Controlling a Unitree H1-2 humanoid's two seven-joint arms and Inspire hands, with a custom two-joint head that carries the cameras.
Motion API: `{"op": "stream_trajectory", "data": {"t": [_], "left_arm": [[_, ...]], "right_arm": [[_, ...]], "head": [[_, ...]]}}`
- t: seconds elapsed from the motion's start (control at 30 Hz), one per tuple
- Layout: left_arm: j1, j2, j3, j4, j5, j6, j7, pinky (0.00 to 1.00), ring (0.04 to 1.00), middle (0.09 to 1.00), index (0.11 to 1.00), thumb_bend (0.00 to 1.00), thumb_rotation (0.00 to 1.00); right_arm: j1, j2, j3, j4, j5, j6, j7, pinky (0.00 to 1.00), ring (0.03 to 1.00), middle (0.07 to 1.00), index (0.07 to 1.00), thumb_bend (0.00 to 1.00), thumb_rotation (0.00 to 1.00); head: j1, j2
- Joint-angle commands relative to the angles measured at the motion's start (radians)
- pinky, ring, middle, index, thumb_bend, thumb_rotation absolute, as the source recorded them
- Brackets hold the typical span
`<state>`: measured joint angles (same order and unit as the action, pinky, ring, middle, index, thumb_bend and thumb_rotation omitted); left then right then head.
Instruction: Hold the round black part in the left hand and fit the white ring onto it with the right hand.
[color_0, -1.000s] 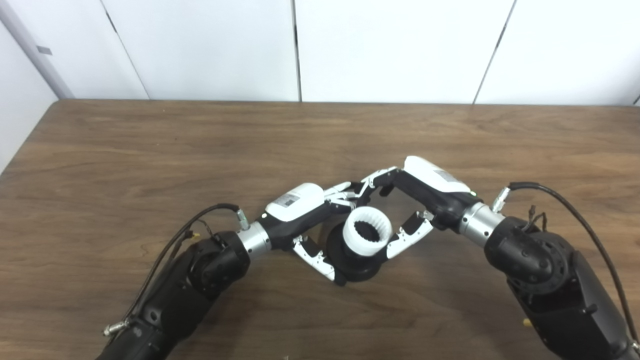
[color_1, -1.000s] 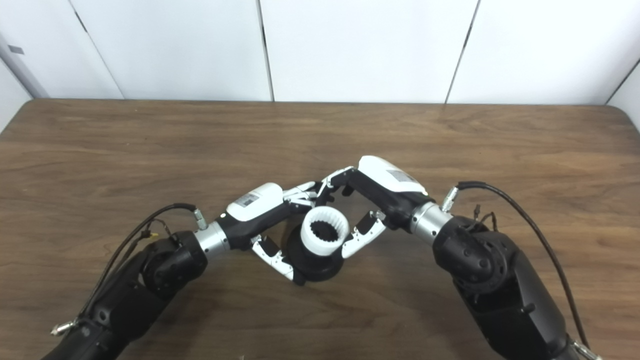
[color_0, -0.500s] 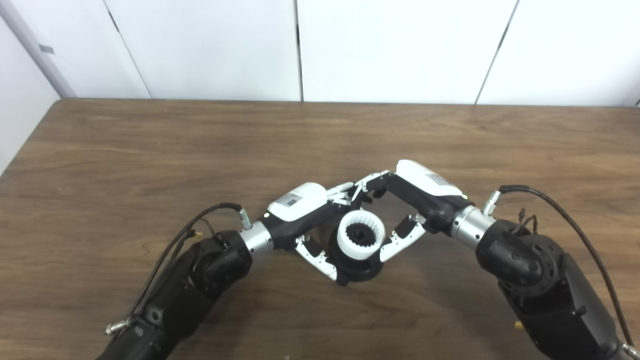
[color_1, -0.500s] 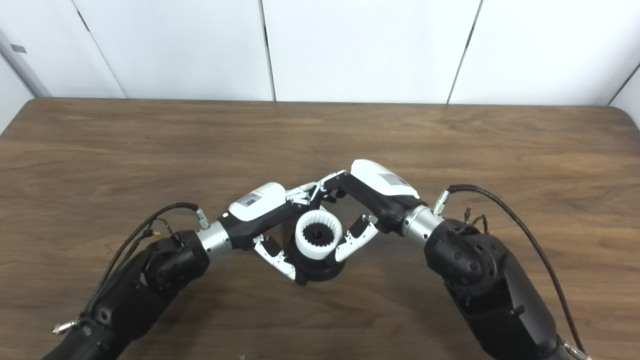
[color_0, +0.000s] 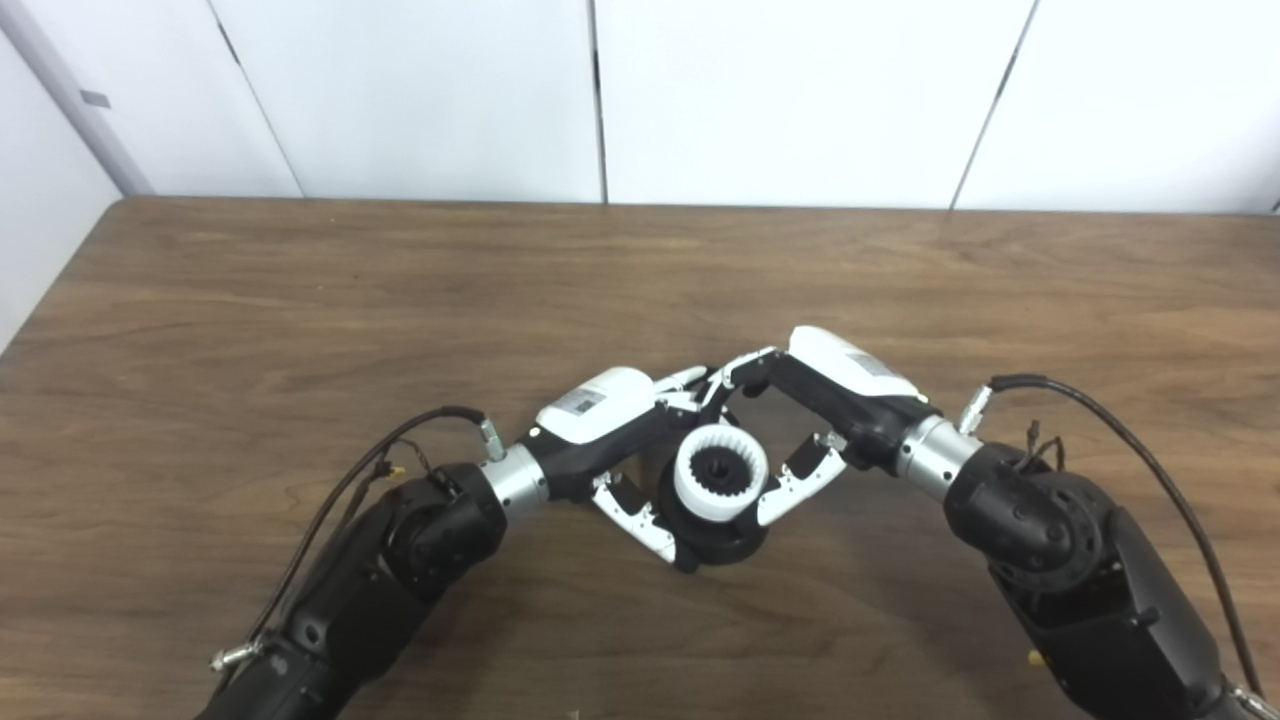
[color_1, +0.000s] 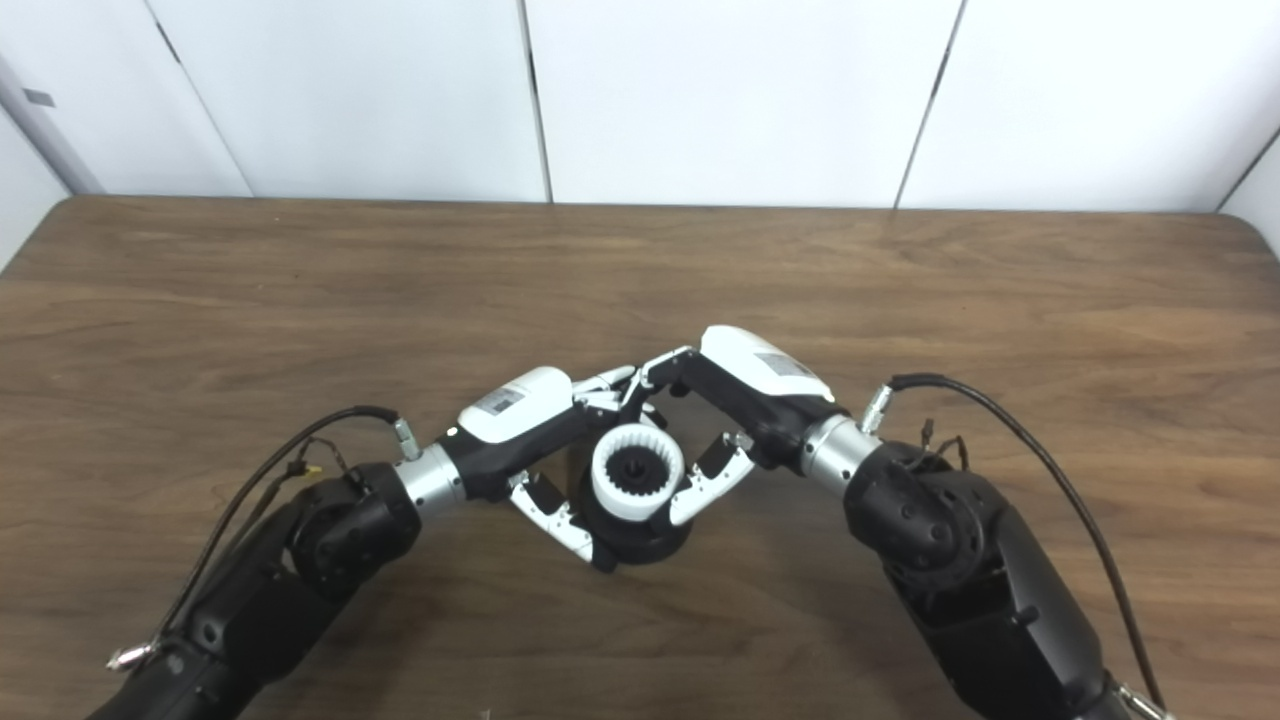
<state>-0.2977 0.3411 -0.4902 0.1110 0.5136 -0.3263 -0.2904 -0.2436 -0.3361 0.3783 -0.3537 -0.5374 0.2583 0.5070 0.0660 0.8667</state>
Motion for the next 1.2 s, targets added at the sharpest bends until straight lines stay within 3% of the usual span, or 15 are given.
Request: {"op": "stream_trajectory", "data": {"t": [0.0,0.2,0.33,0.4,0.53,1.17], "left_arm": [[0.010,0.007,-0.026,0.002,0.019,0.012,-0.056,0.83,0.992,0.914,0.483,0.52,0.08],[0.007,0.008,-0.025,0.008,0.013,0.010,-0.059,0.82,0.992,0.916,0.483,0.52,0.08],[0.006,0.008,-0.025,0.009,0.013,0.009,-0.058,0.84,0.991,0.914,0.483,0.52,0.08],[0.003,0.010,-0.026,0.010,0.014,0.009,-0.059,0.84,0.995,0.917,0.483,0.52,0.08],[0.003,0.010,-0.025,0.006,0.013,0.013,-0.060,0.86,0.995,0.916,0.483,0.52,0.08],[0.000,0.006,-0.024,0.011,0.017,0.020,-0.064,0.81,0.990,0.919,0.483,0.52,0.08]], "right_arm": [[-0.027,0.005,0.000,0.008,-0.017,-0.010,-0.011,0.75,0.784,0.754,0.484,0.51,0.14],[-0.030,-0.010,0.002,0.010,-0.022,-0.006,-0.001,0.75,0.787,0.762,0.487,0.51,0.14],[-0.050,-0.048,0.013,-0.010,-0.021,0.021,0.064,0.77,0.821,0.812,0.497,0.52,0.15],[-0.059,-0.065,0.018,-0.021,-0.019,0.036,0.092,0.78,0.839,0.845,0.725,0.78,0.18],[-0.065,-0.082,0.018,-0.040,-0.014,0.059,0.128,0.77,0.852,0.877,0.858,0.89,0.21],[-0.090,-0.107,-0.012,-0.084,0.003,0.091,0.178,0.75,0.857,0.890,0.865,0.90,0.21]], "head": [[0.001,0.001],[-0.005,0.001],[-0.005,0.001],[-0.008,0.001],[-0.008,0.002],[-0.012,0.007]]}}
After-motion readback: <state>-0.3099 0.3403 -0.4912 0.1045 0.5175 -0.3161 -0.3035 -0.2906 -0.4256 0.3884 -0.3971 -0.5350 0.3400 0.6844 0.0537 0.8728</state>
